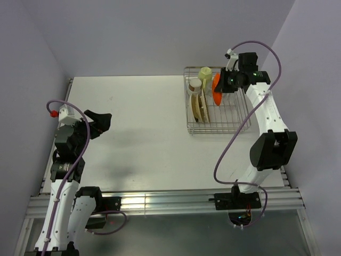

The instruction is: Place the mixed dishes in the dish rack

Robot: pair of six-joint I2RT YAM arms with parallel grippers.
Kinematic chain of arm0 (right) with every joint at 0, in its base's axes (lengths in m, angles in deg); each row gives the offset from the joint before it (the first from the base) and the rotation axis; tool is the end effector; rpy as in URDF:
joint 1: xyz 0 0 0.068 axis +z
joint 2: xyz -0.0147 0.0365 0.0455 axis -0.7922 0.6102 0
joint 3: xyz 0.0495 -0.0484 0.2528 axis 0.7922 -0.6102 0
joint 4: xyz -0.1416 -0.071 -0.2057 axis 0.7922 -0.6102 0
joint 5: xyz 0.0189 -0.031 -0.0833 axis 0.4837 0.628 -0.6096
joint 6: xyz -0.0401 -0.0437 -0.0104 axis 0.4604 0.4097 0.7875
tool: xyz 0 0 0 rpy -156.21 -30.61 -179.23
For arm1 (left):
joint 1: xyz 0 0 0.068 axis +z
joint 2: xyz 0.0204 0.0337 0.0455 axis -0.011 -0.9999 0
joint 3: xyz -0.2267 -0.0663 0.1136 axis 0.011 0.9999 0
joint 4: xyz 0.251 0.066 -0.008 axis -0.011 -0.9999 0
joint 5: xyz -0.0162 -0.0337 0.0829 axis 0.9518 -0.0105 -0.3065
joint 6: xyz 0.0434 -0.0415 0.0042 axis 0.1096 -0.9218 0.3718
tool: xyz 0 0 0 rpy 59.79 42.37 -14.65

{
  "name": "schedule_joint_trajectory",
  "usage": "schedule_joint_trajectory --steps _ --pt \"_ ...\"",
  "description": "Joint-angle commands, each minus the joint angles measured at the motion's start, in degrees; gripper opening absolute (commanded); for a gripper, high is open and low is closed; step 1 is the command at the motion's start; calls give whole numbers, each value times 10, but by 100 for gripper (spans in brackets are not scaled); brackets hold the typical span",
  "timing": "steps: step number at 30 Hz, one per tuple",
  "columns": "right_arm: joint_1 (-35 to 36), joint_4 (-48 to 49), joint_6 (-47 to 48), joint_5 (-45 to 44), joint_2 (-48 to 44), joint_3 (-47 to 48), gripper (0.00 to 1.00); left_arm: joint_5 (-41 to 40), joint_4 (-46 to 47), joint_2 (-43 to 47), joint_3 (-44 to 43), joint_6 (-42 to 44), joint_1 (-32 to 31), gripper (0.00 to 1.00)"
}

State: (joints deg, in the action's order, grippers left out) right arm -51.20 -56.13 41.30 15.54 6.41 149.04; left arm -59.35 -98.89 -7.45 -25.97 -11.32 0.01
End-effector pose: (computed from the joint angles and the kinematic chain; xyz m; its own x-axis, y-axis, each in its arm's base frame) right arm 0.3647 0.0245 0.3668 -0.6643 0.0101 -0.7474 -0.2863 0.9202 0.2669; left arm 0.1675 -0.0077 0.3105 -0.2007 -0.6161 -0.7617 0.0224 0.7744 -0.6323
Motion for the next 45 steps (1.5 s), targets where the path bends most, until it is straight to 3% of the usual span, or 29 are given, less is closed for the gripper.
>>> schedule_joint_trajectory --steps 1,19,29,35,38,41,45 --pt "0 -19 38 27 18 7 0 -3 7 18 -3 2 1 99" --pt "20 -15 50 3 55 -37 0 21 31 8 32 -29 1 99" --pt "46 28 38 -73 45 -99 0 20 20 25 41 -28 1 99" --pt "64 56 31 -117 51 -122 10 21 12 40 50 -30 1 99" --pt "67 61 32 -123 53 -128 20 20 7 45 50 -30 1 99" --pt "68 61 35 -127 50 -134 41 18 5 50 54 -32 1 99" --pt "68 62 38 -132 40 -145 53 20 8 55 59 -36 1 99"
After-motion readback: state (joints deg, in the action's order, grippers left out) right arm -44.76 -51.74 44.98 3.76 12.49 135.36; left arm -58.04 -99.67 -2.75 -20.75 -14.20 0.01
